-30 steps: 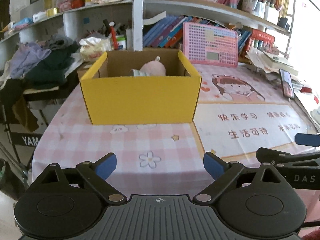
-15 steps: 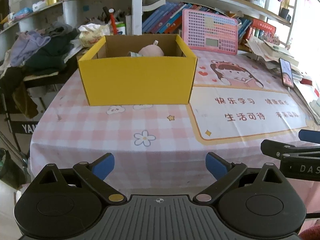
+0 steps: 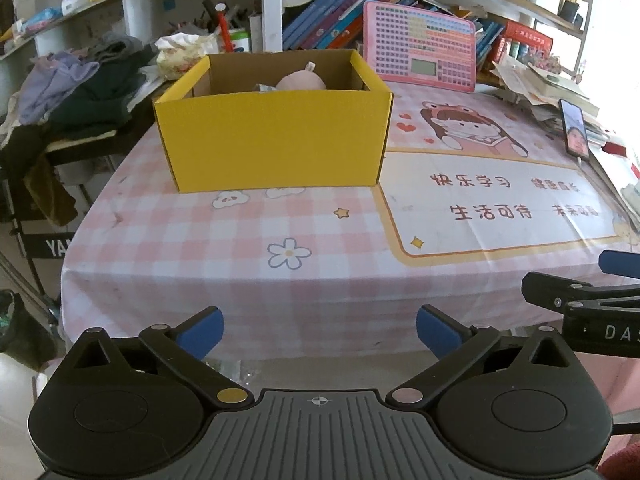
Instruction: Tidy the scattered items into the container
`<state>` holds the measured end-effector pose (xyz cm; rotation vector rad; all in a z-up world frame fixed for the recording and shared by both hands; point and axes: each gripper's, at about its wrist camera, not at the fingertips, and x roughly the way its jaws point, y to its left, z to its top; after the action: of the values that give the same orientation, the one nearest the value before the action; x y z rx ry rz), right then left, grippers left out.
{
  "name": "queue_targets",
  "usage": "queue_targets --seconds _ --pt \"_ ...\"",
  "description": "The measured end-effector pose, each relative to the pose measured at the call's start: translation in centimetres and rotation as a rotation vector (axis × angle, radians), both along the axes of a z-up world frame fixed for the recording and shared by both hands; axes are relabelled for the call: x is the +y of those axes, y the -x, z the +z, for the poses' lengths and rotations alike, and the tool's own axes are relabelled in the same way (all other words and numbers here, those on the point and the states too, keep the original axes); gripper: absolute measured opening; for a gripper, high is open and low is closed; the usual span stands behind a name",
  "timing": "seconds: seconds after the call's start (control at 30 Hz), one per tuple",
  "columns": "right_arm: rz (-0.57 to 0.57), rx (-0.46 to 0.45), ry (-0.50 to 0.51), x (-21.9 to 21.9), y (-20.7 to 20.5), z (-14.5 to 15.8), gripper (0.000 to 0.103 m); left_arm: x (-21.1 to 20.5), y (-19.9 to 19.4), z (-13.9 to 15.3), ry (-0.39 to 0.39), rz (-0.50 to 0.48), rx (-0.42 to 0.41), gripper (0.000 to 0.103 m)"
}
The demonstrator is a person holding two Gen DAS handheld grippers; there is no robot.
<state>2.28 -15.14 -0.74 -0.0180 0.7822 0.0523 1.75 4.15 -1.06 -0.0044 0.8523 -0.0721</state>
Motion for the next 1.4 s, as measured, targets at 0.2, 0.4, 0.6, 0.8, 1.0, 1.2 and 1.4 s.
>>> queue_targets --seconds 0.2,0.4,0.6,0.8,1.0,1.2,1.4 --pt "0.002 0.0 0.002 0.1 0.04 -0.02 0.1 0.2 0.11 -0.01 0.004 0.006 -0.001 0.103" --pt "0.002 0.001 0.002 0.16 0.04 -0.03 0.1 0.1 0.16 0.1 -0.005 0.001 -0.009 0.103" --pt "0.002 0.001 0.002 0.18 0.03 -0.02 0.1 0.15 0.03 0.14 -0.005 0.008 -0.004 0.103" --pt "0.003 0.001 0.002 0.18 0.03 -0.02 0.1 0.1 -0.11 0.07 -0.004 0.006 0.002 0.103" --pt "0.004 0.005 0.001 0.19 -0.16 -0.1 0.1 0.39 -0.29 -0.07 0.005 0.012 0.008 0.103" --pt "0.004 0.009 0.0 0.2 -0.29 -0.22 0.1 0.43 -0.45 -0.21 0.012 0.01 0.012 0.103" --pt "0.004 0.016 -0.005 -0.2 -0.61 -0.4 0.1 0.25 -0.54 -0.27 0.017 0.014 0.018 0.103"
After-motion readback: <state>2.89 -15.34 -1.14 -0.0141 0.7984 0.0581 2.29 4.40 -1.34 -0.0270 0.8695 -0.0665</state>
